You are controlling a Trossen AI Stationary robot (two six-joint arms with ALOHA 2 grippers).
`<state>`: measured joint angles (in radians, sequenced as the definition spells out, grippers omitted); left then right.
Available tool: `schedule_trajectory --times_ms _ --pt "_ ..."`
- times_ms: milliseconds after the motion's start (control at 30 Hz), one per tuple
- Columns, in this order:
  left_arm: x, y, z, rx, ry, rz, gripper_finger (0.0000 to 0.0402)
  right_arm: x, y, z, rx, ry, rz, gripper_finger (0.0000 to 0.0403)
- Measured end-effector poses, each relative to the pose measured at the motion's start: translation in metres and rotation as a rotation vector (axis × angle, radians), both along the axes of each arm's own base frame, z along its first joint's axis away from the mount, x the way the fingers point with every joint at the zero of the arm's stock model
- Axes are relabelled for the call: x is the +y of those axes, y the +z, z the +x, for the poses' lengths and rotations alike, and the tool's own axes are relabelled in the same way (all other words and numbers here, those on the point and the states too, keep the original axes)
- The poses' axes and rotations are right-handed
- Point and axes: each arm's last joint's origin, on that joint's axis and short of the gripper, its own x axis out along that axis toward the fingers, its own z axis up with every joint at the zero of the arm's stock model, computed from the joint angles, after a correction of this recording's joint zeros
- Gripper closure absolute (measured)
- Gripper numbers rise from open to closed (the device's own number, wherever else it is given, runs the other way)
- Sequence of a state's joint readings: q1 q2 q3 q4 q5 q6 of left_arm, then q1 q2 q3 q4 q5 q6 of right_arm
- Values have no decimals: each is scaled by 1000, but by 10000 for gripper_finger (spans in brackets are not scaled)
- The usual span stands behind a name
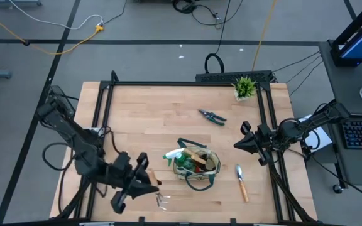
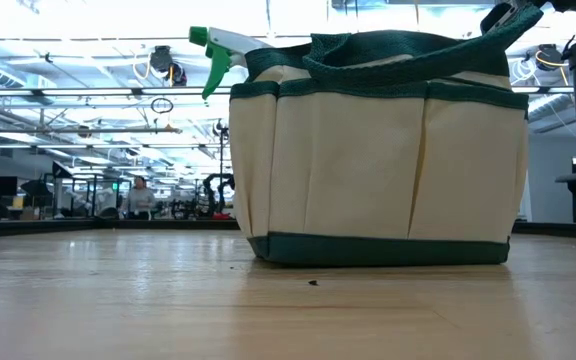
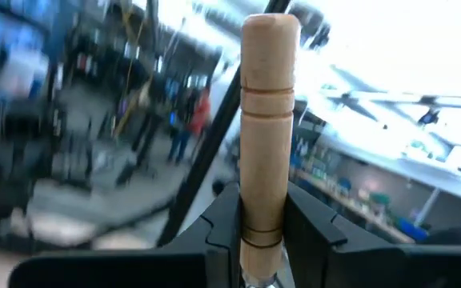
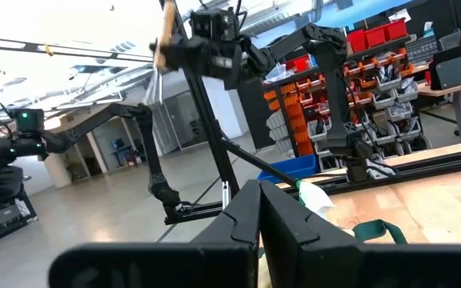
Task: Pick & Place Garden tools in Gardening bag
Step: Put the brown hand rake into the gardening bag
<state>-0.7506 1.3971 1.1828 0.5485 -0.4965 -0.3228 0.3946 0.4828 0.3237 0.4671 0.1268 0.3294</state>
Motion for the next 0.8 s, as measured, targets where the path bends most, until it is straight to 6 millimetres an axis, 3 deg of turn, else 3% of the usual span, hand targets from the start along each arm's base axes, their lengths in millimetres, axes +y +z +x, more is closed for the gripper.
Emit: schedule_trajectory --times_ms 200,533,800 --pt "6 1 13 -106 164 68 336 0 1 1 -7 0 10 403" --pt "42 -23 43 153 649 94 336 3 9 8 -145 -42 -60 379" --pt "87 -34 71 221 685 155 336 1 11 23 -129 -102 -91 345"
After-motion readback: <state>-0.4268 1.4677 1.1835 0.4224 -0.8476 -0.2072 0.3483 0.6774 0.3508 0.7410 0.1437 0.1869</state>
